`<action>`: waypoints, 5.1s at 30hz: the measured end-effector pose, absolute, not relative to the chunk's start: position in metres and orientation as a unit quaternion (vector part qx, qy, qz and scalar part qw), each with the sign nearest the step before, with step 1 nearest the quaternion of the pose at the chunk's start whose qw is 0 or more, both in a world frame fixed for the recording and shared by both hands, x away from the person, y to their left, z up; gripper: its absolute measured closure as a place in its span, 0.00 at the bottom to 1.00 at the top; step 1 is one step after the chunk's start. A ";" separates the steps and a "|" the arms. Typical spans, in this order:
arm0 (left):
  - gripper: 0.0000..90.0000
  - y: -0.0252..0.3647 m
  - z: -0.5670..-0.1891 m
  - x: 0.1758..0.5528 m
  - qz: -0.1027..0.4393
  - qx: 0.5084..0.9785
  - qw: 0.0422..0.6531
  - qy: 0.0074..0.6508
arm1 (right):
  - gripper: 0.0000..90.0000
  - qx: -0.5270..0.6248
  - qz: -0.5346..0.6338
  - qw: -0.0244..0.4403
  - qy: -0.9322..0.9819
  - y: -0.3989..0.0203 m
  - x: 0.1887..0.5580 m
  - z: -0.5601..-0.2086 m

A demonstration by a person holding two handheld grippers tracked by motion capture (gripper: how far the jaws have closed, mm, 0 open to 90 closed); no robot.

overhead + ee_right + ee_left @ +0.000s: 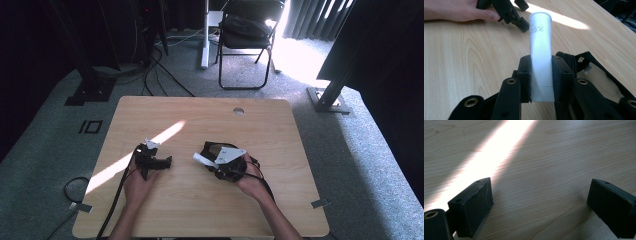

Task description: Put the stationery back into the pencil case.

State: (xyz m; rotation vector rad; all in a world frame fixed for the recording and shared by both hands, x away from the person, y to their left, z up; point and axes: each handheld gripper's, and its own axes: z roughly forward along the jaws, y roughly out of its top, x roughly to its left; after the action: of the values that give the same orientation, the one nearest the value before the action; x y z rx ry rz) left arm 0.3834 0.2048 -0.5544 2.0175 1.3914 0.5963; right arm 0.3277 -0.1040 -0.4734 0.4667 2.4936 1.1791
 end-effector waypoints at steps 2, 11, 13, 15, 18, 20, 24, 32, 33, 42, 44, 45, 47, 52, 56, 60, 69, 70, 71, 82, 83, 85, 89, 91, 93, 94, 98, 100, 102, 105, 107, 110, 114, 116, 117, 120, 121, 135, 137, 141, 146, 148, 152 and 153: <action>0.07 0.205 -0.554 0.383 0.225 0.762 0.305 0.525 | 0.79 0.165 0.416 0.172 0.878 -0.105 0.328 -0.473; 0.07 0.205 -0.554 0.383 0.225 0.762 0.305 0.525 | 0.79 0.173 0.416 0.176 0.875 -0.112 0.330 -0.470; 0.07 0.205 -0.554 0.383 0.225 0.762 0.305 0.525 | 0.79 0.173 0.416 0.177 0.875 -0.113 0.330 -0.470; 0.07 0.205 -0.554 0.383 0.225 0.762 0.305 0.525 | 0.79 0.176 0.416 0.178 0.874 -0.115 0.331 -0.470; 0.07 0.205 -0.554 0.383 0.225 0.762 0.305 0.525 | 0.79 0.177 0.415 0.179 0.874 -0.117 0.331 -0.470; 0.07 0.205 -0.554 0.383 0.225 0.762 0.305 0.526 | 0.79 0.179 0.415 0.180 0.874 -0.118 0.332 -0.469; 0.07 0.205 -0.554 0.383 0.225 0.762 0.305 0.526 | 0.79 0.178 0.415 0.183 0.873 -0.120 0.333 -0.468; 0.07 0.205 -0.554 0.383 0.225 0.762 0.305 0.525 | 0.79 0.184 0.415 0.184 0.872 -0.125 0.335 -0.466; 0.07 0.205 -0.554 0.383 0.225 0.762 0.305 0.525 | 0.79 0.186 0.416 0.184 0.871 -0.126 0.336 -0.466; 0.07 0.205 -0.554 0.383 0.225 0.762 0.305 0.525 | 0.79 0.190 0.417 0.188 0.869 -0.130 0.338 -0.463; 0.07 0.205 -0.554 0.383 0.225 0.762 0.305 0.525 | 0.79 0.192 0.417 0.188 0.868 -0.132 0.339 -0.463; 0.07 0.205 -0.554 0.383 0.225 0.762 0.305 0.526 | 0.79 0.192 0.417 0.188 0.868 -0.132 0.340 -0.463; 0.07 0.205 -0.554 0.383 0.225 0.762 0.305 0.525 | 0.79 0.195 0.416 0.188 0.868 -0.133 0.340 -0.464; 0.07 0.205 -0.554 0.383 0.225 0.762 0.305 0.525 | 0.79 0.199 0.415 0.190 0.867 -0.137 0.341 -0.463; 0.07 0.205 -0.554 0.383 0.225 0.762 0.305 0.525 | 0.79 0.204 0.416 0.193 0.865 -0.141 0.343 -0.462; 0.07 0.205 -0.554 0.383 0.225 0.762 0.305 0.525 | 0.79 0.208 0.416 0.195 0.864 -0.146 0.344 -0.462; 0.07 0.205 -0.554 0.383 0.225 0.762 0.305 0.525 | 0.79 0.217 0.415 0.199 0.861 -0.154 0.347 -0.461; 0.07 0.205 -0.554 0.383 0.225 0.762 0.305 0.525 | 0.79 0.218 0.415 0.200 0.860 -0.155 0.347 -0.461; 0.07 0.205 -0.554 0.383 0.225 0.762 0.305 0.525 | 0.79 0.218 0.415 0.200 0.860 -0.155 0.347 -0.461; 0.07 0.205 -0.554 0.383 0.225 0.762 0.305 0.526 | 0.79 0.231 0.410 0.207 0.858 -0.169 0.353 -0.461; 0.07 0.205 -0.554 0.383 0.225 0.762 0.305 0.526 | 0.79 0.232 0.410 0.207 0.857 -0.170 0.354 -0.461; 0.07 0.205 -0.554 0.383 0.225 0.762 0.305 0.525 | 0.79 0.233 0.410 0.207 0.857 -0.171 0.354 -0.461; 0.07 0.205 -0.554 0.383 0.225 0.762 0.305 0.525 | 0.79 0.235 0.408 0.206 0.858 -0.173 0.356 -0.463; 0.07 0.205 -0.554 0.383 0.225 0.762 0.305 0.525 | 0.79 0.237 0.407 0.205 0.858 -0.174 0.357 -0.465; 0.07 0.205 -0.554 0.383 0.225 0.762 0.305 0.525 | 0.79 0.238 0.405 0.203 0.859 -0.174 0.358 -0.466; 0.07 0.205 -0.554 0.383 0.225 0.762 0.305 0.525 | 0.79 0.238 0.403 0.203 0.860 -0.174 0.359 -0.467; 0.07 0.205 -0.554 0.383 0.225 0.762 0.305 0.526 | 0.79 0.241 0.401 0.200 0.861 -0.176 0.361 -0.469; 0.07 0.205 -0.554 0.383 0.225 0.762 0.305 0.525 | 0.79 0.242 0.399 0.198 0.862 -0.176 0.362 -0.471; 0.07 0.205 -0.554 0.383 0.225 0.762 0.305 0.525 | 0.79 0.243 0.398 0.196 0.863 -0.176 0.362 -0.472; 0.07 0.205 -0.554 0.383 0.225 0.762 0.305 0.525 | 0.79 0.244 0.395 0.194 0.864 -0.176 0.363 -0.475; 0.07 0.205 -0.554 0.383 0.225 0.762 0.305 0.525 | 0.79 0.245 0.393 0.192 0.865 -0.176 0.364 -0.476; 0.07 0.205 -0.554 0.383 0.225 0.762 0.305 0.526 | 0.79 0.245 0.391 0.190 0.867 -0.175 0.365 -0.478; 0.07 0.205 -0.554 0.383 0.225 0.762 0.305 0.525 | 0.79 0.245 0.390 0.187 0.868 -0.174 0.366 -0.480; 0.07 0.205 -0.554 0.383 0.225 0.762 0.305 0.526 | 0.79 0.245 0.387 0.185 0.869 -0.173 0.366 -0.481; 0.07 0.205 -0.554 0.383 0.225 0.762 0.305 0.526 | 0.79 0.245 0.386 0.184 0.870 -0.172 0.366 -0.482; 0.07 0.205 -0.554 0.383 0.225 0.762 0.305 0.525 | 0.79 0.245 0.384 0.183 0.871 -0.171 0.367 -0.483; 0.07 0.205 -0.554 0.383 0.225 0.762 0.305 0.525 | 0.79 0.245 0.384 0.183 0.871 -0.171 0.367 -0.484; 0.07 0.205 -0.554 0.383 0.225 0.762 0.305 0.525 | 0.79 0.240 0.374 0.172 0.879 -0.164 0.367 -0.489; 0.07 0.205 -0.554 0.383 0.225 0.762 0.305 0.526 | 0.79 0.238 0.372 0.170 0.881 -0.162 0.367 -0.490; 0.07 0.205 -0.554 0.383 0.225 0.762 0.305 0.525 | 0.79 0.237 0.368 0.165 0.884 -0.160 0.368 -0.491; 0.07 0.205 -0.554 0.383 0.225 0.762 0.305 0.525 | 0.79 0.235 0.365 0.160 0.886 -0.159 0.368 -0.492; 0.07 0.205 -0.554 0.383 0.225 0.762 0.305 0.525 | 0.79 0.235 0.365 0.159 0.887 -0.158 0.368 -0.492; 0.07 0.205 -0.554 0.383 0.225 0.762 0.305 0.526 | 0.79 0.234 0.363 0.158 0.888 -0.157 0.368 -0.493; 0.07 0.205 -0.554 0.383 0.225 0.762 0.305 0.525 | 0.79 0.234 0.362 0.157 0.889 -0.157 0.368 -0.493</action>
State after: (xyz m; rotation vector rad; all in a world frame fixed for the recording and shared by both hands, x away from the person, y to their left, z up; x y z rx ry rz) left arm 0.3833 0.2048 -0.5544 2.0176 1.3914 0.5962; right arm 0.3677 -0.1567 -0.4932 0.6688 2.5430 1.0361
